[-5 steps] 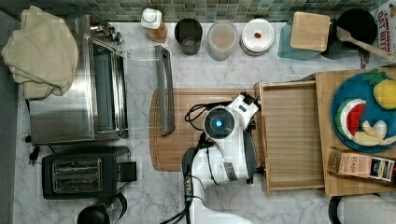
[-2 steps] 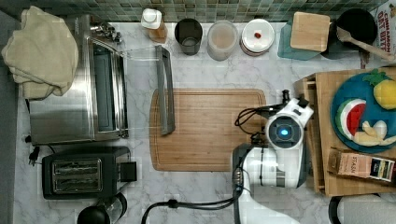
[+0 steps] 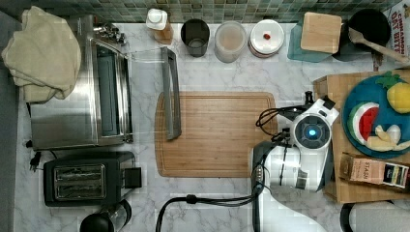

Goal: Close the drawer.

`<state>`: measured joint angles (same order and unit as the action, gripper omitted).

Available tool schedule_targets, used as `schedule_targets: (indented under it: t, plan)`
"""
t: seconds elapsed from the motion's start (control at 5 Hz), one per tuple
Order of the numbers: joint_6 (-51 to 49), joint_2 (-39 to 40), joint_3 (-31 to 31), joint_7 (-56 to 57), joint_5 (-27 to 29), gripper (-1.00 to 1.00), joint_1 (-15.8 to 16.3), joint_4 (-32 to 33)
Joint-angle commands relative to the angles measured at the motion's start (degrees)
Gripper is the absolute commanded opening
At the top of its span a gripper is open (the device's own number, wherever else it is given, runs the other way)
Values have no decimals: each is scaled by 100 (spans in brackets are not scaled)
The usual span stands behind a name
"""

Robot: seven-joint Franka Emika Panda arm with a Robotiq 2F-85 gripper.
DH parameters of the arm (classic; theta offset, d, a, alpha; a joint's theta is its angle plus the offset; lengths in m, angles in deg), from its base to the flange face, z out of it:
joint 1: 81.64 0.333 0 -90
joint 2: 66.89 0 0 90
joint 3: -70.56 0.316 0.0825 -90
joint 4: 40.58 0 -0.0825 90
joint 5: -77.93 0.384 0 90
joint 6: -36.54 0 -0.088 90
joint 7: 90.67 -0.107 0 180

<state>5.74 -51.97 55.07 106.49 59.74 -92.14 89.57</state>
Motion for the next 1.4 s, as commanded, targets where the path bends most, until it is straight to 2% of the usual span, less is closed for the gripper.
schedule_targets:
  t: [0.2, 1.4]
  plan:
    - [-275, -100, -689, 931, 412, -100, -896, -913]
    - [-273, -97, -715, 940, 423, -100, -871, -911]
